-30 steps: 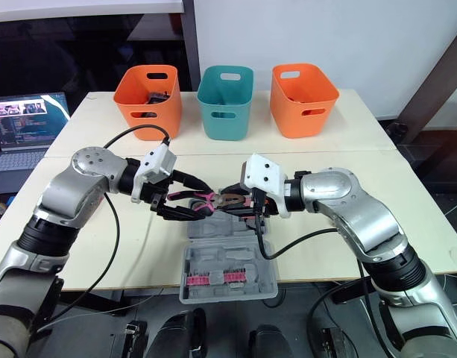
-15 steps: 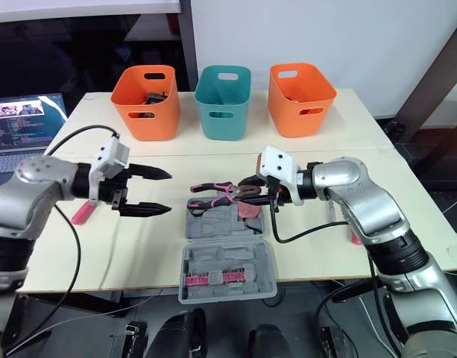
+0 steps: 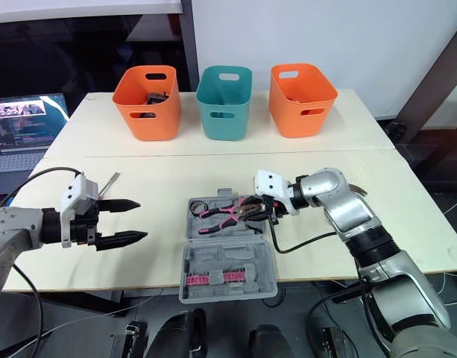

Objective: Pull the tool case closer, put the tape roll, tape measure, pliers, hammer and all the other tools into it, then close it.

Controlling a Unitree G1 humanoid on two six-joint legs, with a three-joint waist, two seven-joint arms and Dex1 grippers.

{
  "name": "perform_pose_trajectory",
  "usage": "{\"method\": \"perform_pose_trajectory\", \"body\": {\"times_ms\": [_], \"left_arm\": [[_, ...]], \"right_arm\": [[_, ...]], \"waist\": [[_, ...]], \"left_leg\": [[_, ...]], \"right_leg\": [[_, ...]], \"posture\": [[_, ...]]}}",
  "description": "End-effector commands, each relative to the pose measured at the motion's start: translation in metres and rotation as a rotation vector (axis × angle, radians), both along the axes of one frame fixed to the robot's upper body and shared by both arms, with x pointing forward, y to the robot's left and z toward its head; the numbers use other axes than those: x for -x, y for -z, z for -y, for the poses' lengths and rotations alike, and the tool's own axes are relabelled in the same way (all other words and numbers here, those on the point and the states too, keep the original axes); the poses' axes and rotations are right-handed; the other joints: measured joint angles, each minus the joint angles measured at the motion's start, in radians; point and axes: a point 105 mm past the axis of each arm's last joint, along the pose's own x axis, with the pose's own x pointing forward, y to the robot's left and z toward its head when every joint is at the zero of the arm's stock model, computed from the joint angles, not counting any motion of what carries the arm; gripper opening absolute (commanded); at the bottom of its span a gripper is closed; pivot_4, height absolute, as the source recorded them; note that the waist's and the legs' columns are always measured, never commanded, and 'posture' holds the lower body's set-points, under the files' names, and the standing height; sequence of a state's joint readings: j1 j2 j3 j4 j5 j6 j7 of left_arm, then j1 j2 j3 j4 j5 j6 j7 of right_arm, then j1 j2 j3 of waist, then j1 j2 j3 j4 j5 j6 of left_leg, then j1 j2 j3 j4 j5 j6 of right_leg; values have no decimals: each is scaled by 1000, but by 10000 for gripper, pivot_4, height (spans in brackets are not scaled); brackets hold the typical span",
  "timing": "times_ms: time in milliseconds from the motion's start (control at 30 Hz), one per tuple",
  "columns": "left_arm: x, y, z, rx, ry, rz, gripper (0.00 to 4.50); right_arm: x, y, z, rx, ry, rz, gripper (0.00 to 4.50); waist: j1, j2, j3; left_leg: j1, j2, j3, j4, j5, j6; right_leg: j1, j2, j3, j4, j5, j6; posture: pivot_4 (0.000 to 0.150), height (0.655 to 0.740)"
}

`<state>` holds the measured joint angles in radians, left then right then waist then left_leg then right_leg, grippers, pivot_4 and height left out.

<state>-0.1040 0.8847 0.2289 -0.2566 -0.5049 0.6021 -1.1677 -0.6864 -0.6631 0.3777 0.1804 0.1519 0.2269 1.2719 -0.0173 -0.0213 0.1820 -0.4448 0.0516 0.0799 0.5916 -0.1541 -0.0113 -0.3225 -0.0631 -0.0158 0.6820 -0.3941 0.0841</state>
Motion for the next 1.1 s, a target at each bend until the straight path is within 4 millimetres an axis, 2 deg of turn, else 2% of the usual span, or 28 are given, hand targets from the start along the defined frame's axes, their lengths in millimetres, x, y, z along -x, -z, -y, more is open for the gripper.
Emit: {"method": "perform_pose_trajectory", "body": {"times_ms": [33,167,300,400,667,867,1100], "left_arm": [[1,-12,0,-14,2,66,45000],[1,-10,-1,-24,-8,62,45000],[-3,0,-13,-91,-32,62,45000],[-6,0,-18,-102,-42,73,45000],[-6,3,-18,-127,-33,77,45000],[-7,4,-16,-144,-21,81,45000],[-12,2,-15,-144,-16,89,45000]], "right_arm": [[-4,-5,-6,-26,-20,42,9725],[-13,1,-10,-30,-1,52,9725],[-21,5,-15,-33,10,55,9725],[-26,9,-17,-28,16,56,9725],[-33,20,-27,-42,13,49,9725],[-36,28,-31,-33,9,49,9725],[-33,16,-37,-117,-23,15,9725]], "waist": [[-2,0,0],[-3,0,0],[-4,0,0],[-4,0,0],[-4,0,0],[-27,0,0],[-26,0,0]], "left_leg": [[0,0,0,0,0,0],[1,0,0,0,0,0],[1,0,0,0,0,0],[1,0,0,-1,0,0],[1,0,0,0,0,0],[2,1,0,-1,0,-1],[2,1,0,-1,0,-1]], "right_leg": [[0,0,0,0,0,0],[0,0,0,0,0,0],[0,1,0,0,0,0],[0,1,0,0,0,0],[0,0,0,0,0,0],[0,1,0,1,0,0],[0,1,0,1,0,0]], "posture": [[1500,7400],[1500,7400],[1500,7400],[1500,7400],[1500,7400],[1500,7400],[1500,7400]]}}
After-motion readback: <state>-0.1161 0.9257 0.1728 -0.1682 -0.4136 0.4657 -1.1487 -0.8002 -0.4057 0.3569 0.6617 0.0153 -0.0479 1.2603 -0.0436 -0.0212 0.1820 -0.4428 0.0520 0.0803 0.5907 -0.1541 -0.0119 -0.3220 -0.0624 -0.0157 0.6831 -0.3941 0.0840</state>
